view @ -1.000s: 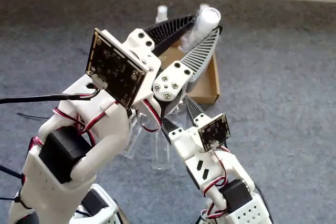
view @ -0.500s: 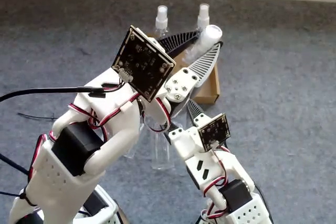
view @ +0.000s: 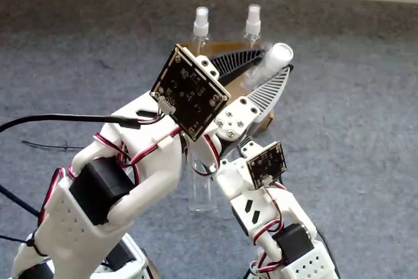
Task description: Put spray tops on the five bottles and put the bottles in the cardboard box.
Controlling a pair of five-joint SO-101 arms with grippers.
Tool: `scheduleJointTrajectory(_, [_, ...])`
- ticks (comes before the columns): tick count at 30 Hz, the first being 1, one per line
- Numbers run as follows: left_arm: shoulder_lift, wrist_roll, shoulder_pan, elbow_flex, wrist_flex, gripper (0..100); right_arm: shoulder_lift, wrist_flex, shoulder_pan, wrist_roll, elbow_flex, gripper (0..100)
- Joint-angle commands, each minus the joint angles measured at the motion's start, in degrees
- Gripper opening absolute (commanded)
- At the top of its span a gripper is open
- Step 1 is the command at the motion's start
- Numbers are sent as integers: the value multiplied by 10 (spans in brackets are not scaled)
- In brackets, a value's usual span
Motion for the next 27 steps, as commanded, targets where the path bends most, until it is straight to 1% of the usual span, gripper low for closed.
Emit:
scheduleJointTrajectory(1, [-7,4,-35,-3,-14,6,-7,-14,4,-1,-7,4])
scheduleJointTrajectory(4, [-7,4,-49,-3,-14,6,-7,-13,4,-1,-7,4])
scheduleJointTrajectory(10, [-7,4,-47,29,-16,6,-7,-13,4,-1,-7,4])
scheduleJointTrajectory(14, [-7,4,-47,51,-61,6,-7,-13,4,-1,-7,4])
scheduleJointTrajectory(18, [-7,4,-46,36,-88,6,-7,-13,3,-1,-4,4])
scheduleJointTrajectory(22, [-7,4,-46,6,-87,6,-7,-13,3,-1,-3,4])
scheduleJointTrajectory(27, [-9,5,-46,35,-87,6,-7,-14,4,-1,-3,4])
